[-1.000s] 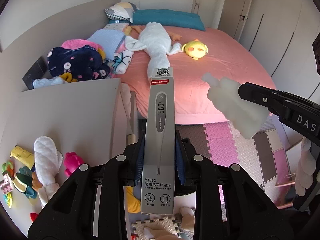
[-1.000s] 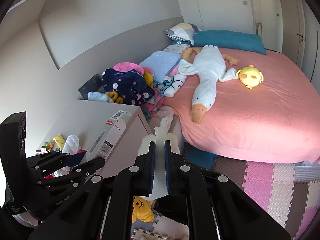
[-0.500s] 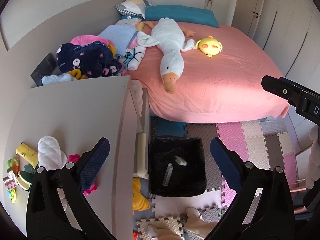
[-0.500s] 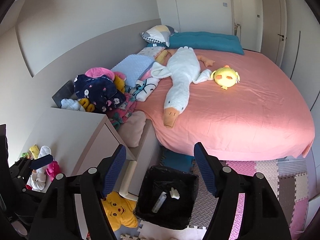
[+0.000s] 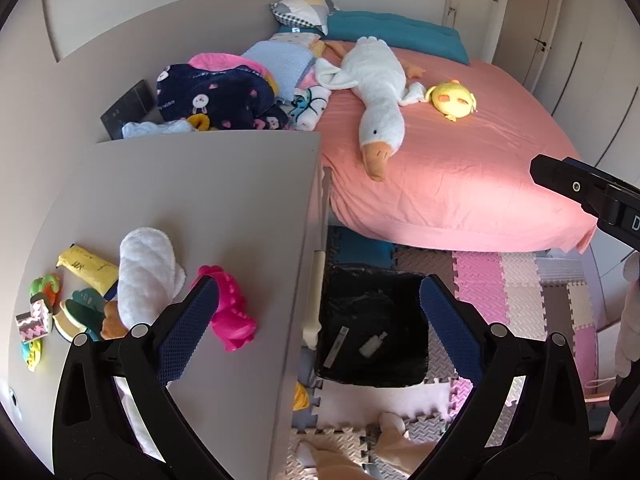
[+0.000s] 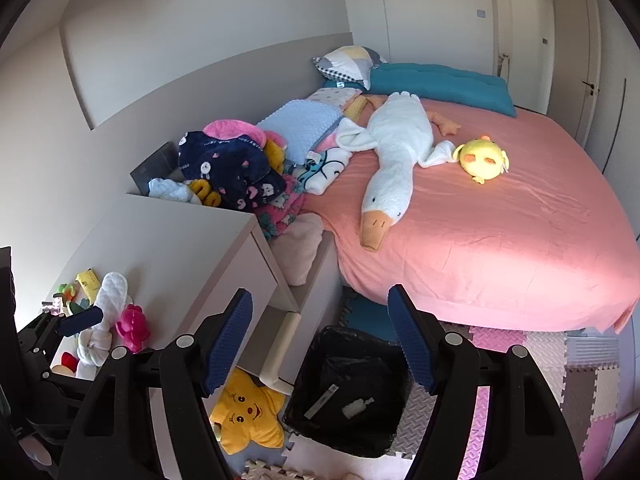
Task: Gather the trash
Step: 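Open the left tool over the black bin to drop the box, then grasp the white towel with the left tool while the right tool grasps the pink dinosaur, then carry the white towel and pink dinosaur over the black bin with both tools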
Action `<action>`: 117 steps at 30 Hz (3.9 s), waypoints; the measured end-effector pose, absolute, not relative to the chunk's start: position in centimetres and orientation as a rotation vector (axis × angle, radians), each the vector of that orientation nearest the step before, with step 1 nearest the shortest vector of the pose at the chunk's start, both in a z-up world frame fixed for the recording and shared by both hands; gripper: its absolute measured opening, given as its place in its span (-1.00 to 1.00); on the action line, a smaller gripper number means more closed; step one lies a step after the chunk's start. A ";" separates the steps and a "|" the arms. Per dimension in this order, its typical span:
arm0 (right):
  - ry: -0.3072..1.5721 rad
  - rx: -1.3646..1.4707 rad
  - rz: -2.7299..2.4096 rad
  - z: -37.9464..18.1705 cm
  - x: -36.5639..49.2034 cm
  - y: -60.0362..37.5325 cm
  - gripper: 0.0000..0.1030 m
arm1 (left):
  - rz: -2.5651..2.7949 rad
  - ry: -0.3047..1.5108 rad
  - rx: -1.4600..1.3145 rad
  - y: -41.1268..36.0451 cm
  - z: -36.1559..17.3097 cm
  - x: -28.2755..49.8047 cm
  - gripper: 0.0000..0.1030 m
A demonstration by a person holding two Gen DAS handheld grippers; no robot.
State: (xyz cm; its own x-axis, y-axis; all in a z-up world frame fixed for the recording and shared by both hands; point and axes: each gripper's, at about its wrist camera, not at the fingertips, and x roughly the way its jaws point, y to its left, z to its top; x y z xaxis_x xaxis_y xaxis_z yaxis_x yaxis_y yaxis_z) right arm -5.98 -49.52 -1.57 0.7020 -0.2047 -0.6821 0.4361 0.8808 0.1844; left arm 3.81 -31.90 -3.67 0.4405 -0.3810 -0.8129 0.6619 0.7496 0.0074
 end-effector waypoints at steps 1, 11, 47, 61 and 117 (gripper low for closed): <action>0.710 0.345 -0.356 -1.6 -5.7 -49.1 0.38 | -0.652 0.903 0.347 -31.3 -3.7 3.9 0.88; 0.739 0.310 -0.241 -1.9 -2.7 -44.5 0.38 | -0.537 0.924 0.299 -25.4 -4.2 5.5 0.88; 0.894 0.226 -0.016 -6.2 5.4 -34.5 0.38 | -0.465 1.063 0.231 -17.7 -8.7 10.6 -0.09; 0.958 0.158 0.026 -9.1 9.4 -31.4 0.38 | -0.443 0.988 0.194 -14.9 -5.1 10.5 -0.09; 0.809 0.200 -0.033 -2.3 2.2 -38.3 -0.04 | -0.608 0.878 0.254 -23.1 -1.6 7.9 -0.09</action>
State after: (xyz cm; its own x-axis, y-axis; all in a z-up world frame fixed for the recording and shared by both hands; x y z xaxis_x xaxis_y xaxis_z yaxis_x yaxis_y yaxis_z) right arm 2.24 -38.32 -2.29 0.6908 0.0470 -0.7215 0.1054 0.9807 0.1649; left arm 7.93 -23.07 -1.56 0.4850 -0.3919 -0.7818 0.5935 0.8041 -0.0348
